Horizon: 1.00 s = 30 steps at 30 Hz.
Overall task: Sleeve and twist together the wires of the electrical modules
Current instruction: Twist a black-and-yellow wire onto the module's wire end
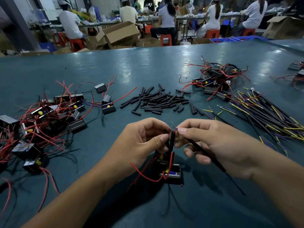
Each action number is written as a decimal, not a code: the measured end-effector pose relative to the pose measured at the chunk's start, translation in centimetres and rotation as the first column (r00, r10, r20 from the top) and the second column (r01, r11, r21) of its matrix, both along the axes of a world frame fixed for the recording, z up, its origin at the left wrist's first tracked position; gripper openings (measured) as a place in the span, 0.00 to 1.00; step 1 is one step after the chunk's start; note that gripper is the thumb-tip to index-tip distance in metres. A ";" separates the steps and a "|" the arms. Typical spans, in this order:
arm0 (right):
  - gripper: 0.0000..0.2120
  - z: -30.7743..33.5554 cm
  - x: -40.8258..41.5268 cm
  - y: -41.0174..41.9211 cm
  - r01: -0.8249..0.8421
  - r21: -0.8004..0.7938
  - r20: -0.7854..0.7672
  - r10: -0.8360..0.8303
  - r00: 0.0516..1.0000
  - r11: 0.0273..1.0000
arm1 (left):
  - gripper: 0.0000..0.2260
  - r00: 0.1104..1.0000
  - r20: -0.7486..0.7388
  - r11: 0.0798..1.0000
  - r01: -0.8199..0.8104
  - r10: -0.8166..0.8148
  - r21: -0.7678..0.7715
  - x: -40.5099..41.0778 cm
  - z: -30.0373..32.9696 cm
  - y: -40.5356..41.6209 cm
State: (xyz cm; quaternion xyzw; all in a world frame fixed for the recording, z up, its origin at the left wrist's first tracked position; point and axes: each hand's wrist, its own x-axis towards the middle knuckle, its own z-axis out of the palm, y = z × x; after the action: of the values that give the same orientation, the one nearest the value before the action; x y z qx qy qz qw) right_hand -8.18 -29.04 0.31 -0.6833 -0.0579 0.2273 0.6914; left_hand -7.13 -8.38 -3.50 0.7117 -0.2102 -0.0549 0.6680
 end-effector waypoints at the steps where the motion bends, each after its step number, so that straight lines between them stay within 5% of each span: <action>1: 0.07 0.0 0.0 0.0 -0.001 0.015 -0.022 0.001 1.000 1.000 | 0.06 1.000 0.026 1.000 -0.014 0.014 -0.001 -0.1 -0.1 -0.1; 12: 0.07 0.4 -0.2 0.0 0.040 -0.057 -0.101 -0.045 0.994 0.998 | 0.02 0.981 0.189 0.999 -0.032 0.037 -0.031 -0.8 -0.6 -1.1; 30: 0.09 0.3 -0.6 0.2 -0.018 0.023 -0.025 0.019 1.000 1.000 | 0.07 0.969 0.178 0.985 -0.172 0.172 -0.014 -1.4 -0.6 -1.8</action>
State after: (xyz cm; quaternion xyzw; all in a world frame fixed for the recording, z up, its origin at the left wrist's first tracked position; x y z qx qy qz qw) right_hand -8.79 -28.83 0.64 -0.6718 -0.0582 0.2415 0.6979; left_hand -8.49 -10.14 -4.15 0.7300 -0.2065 0.0670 0.6481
